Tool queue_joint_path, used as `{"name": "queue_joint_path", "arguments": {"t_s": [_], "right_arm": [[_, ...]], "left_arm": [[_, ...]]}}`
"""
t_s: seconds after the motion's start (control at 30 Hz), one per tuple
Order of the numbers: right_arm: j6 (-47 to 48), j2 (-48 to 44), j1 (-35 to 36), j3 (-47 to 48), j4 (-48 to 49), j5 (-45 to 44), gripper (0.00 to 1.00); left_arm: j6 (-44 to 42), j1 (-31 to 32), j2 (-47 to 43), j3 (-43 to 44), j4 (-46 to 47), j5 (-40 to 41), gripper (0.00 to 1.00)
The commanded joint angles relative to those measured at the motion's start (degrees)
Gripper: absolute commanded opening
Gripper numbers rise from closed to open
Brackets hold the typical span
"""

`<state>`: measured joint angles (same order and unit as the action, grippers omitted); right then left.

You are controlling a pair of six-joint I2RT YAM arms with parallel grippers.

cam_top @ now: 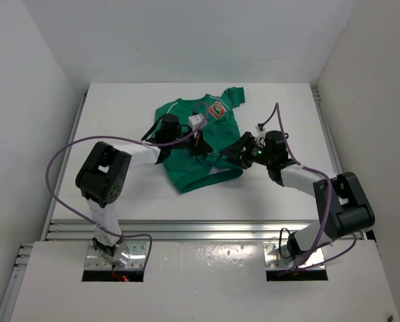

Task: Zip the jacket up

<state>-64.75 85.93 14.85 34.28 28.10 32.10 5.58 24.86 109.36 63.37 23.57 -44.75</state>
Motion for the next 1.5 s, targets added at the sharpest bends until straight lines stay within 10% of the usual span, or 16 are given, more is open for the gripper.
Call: {"name": "queue_joint_path", "arguments": {"t_s": [0.0,1.07,1.27,1.47], "right_arm": [[-7.14,1.78,1.85,2.71,0.56,-2.21,0.56],[-16.02,15.41,2.81,12.21,-3.05,-4.24,0.28],[-14.97,15.93,2.73,12.3,-3.4,-4.59,0.0],[-11.55,13.39,2.64,9.5,-2.61,-3.09,0.0]], "left_arm": [[-5.22,0.97,-4.59,-2.28,1.04,-3.94,0.0],[-4.18,-0.08,-5.3,-2.99,2.62,-5.17,0.0],[-2.87,-0.6,-5.3,-2.99,3.15,-5.17,0.0],[2.05,-2.44,-0.91,0.52,2.62,-0.17,0.0]]}}
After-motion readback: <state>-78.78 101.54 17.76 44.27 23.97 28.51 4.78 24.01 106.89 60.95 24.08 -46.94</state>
